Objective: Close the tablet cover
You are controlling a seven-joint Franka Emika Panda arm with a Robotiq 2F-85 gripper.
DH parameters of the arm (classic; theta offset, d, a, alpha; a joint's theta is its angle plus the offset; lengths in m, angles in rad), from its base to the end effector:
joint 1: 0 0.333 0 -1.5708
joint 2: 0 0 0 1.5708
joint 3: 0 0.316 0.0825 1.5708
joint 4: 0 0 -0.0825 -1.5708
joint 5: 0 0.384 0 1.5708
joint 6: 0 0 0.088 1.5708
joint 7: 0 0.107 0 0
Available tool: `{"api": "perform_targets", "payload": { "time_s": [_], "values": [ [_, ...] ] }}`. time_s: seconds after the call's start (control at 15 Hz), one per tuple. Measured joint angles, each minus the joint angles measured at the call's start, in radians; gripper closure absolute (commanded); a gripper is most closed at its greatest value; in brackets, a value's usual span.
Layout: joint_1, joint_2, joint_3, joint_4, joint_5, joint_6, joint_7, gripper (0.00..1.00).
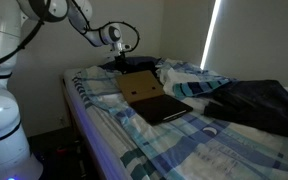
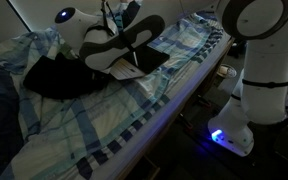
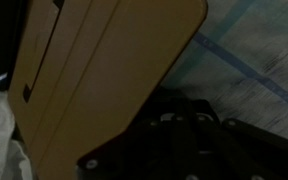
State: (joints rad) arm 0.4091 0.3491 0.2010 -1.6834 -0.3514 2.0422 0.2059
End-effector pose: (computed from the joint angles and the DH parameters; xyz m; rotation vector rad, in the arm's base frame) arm 0.5558 0.3498 0.4042 2.8094 0.7917 0.1699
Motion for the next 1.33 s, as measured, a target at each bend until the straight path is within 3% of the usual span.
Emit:
{"api": "perform_targets", "payload": {
  "time_s": [1.33],
  "values": [
    [-0.018,-0.093,-0.015,-0.051,0.000,-0.061,0.040,0.95]
  ]
}}
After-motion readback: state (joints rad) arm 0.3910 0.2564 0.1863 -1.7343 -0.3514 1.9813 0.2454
